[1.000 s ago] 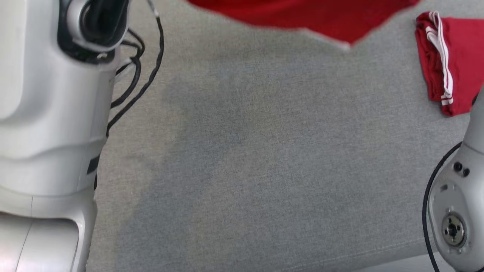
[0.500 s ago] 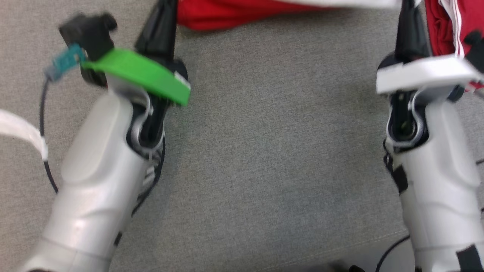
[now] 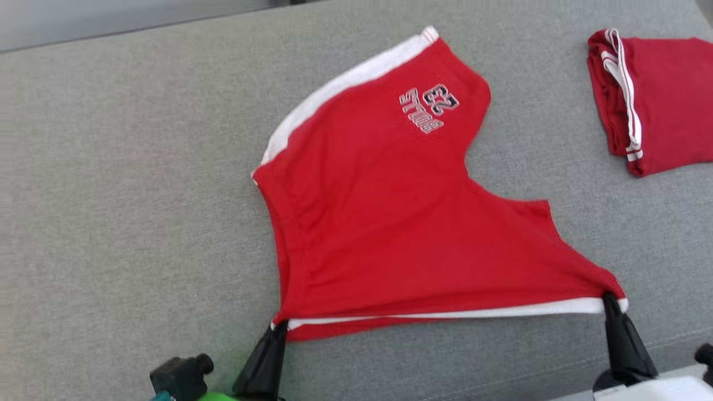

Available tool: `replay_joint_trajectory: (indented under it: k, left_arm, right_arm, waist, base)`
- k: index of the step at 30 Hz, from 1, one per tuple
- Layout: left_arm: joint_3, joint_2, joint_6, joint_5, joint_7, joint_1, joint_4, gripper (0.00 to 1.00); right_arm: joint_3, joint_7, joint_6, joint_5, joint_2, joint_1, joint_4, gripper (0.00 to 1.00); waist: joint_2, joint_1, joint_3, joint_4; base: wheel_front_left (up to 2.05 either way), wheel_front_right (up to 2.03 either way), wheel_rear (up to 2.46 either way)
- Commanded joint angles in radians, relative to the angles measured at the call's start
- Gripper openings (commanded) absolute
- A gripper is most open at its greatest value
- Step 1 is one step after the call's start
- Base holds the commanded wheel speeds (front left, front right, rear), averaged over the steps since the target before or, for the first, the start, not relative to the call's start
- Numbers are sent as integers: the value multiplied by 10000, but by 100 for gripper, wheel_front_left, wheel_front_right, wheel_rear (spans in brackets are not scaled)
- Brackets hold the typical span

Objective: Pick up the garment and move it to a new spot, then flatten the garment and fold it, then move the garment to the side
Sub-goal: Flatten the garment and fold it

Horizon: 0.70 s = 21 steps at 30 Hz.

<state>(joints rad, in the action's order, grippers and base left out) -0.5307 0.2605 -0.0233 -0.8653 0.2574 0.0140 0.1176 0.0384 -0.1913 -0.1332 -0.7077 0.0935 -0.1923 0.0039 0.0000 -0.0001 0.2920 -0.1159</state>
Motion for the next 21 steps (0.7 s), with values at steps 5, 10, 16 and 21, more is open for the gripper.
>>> replay_joint_trajectory:
  k: [5,10,16,21]
  left_arm:
    - [104,-181,299,-551,-115,552,-1265,0]
    - [19,-577,469,-727,-654,-385,-1724,0]
    - [113,-1587,724,-1926,-1631,-1920,-1595,0]
    - [28,-1969,1092,-2304,-2035,-3614,-526,0]
  right_arm:
    - [1054,783,47,-135,114,-554,-1398,0]
    - [1083,1961,38,551,176,1119,-1630,0]
    - [1183,3305,34,1433,323,3945,-679,0]
    - [1478,4266,32,2109,438,6180,542,0]
  waist:
    - [0,1,-919,949]
    - [0,1,-784,1356]
    - [0,1,-76,2016]
    - [0,1,820,2519]
  base:
    - [0,0,0]
    - [0,0,0]
    - [0,0,0]
    - [0,0,0]
